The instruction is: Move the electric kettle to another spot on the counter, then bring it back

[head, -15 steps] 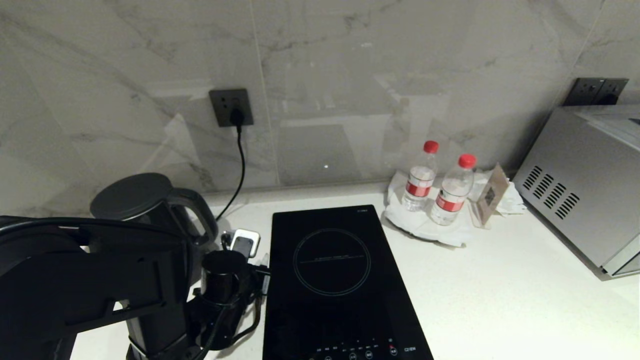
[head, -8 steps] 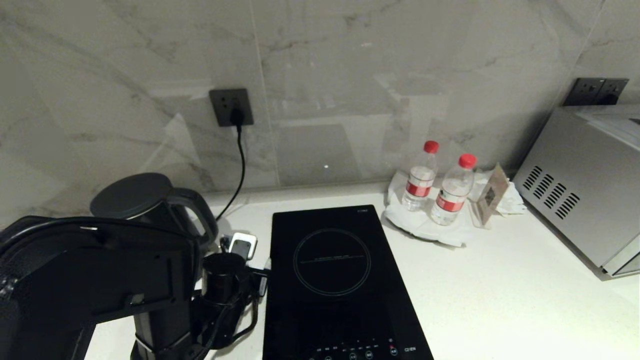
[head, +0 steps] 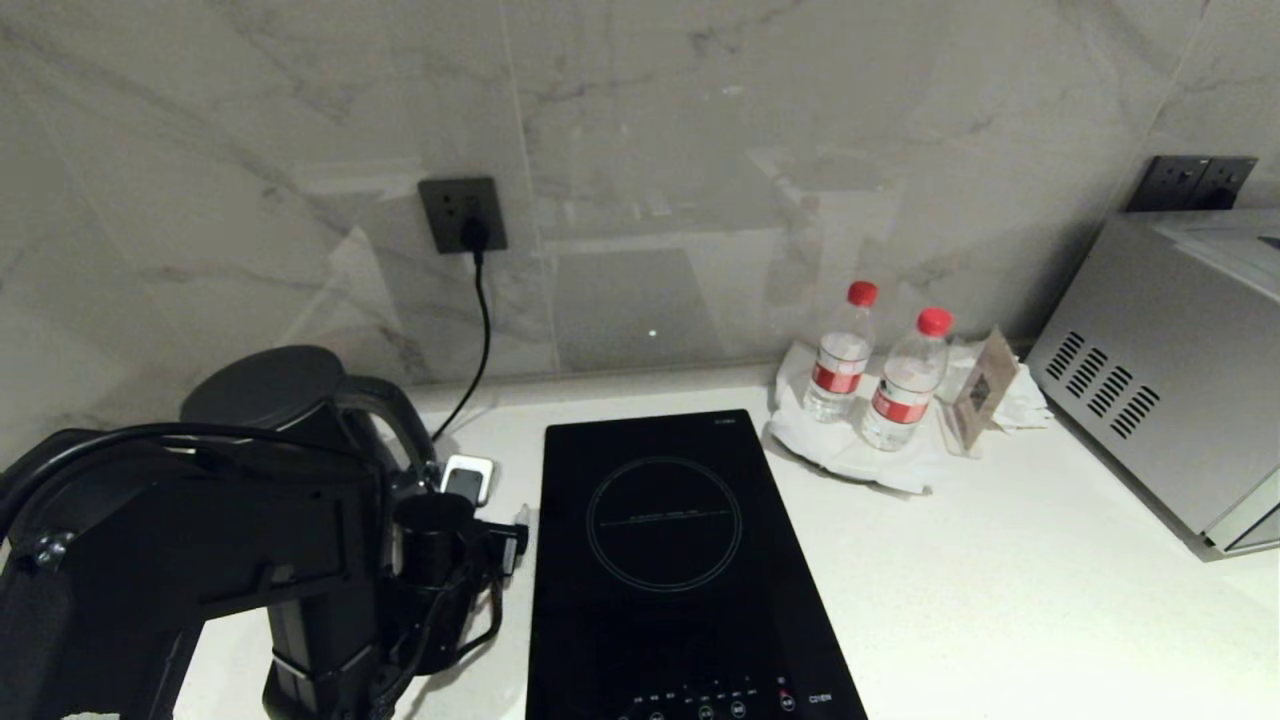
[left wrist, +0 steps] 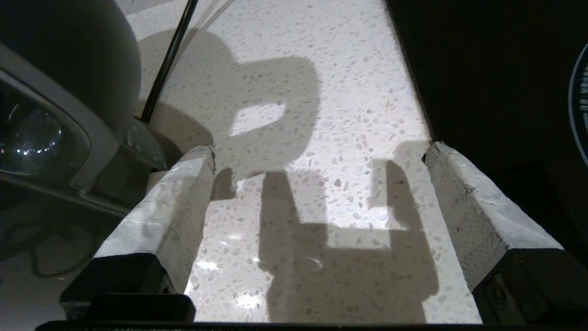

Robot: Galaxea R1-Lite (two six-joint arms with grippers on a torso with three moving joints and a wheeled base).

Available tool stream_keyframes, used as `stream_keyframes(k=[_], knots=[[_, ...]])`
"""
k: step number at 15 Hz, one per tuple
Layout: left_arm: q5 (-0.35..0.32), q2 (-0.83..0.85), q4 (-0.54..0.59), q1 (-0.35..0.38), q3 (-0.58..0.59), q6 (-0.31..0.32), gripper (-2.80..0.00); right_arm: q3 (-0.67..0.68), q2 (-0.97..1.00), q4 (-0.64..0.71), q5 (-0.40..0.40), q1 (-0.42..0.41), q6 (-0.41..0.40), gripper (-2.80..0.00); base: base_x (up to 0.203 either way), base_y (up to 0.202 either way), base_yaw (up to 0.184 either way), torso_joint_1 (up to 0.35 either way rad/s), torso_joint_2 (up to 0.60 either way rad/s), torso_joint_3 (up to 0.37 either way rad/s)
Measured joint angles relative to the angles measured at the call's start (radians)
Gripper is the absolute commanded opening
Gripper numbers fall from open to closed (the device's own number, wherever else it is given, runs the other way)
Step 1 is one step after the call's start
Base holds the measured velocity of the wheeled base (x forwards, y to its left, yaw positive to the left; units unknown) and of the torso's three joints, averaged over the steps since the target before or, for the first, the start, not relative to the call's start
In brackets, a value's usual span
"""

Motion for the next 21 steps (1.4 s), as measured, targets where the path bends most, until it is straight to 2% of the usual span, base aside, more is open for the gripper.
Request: stream_keyframes(k=[21], knots=[[-0.023, 0.039, -0.003, 0.07, -0.02, -0.001, 0.0, 0.0, 0.0, 0.0, 0.0, 0.0, 0.0, -2.8, 0.0, 0.0, 0.0, 0.0, 0.0, 0.0]])
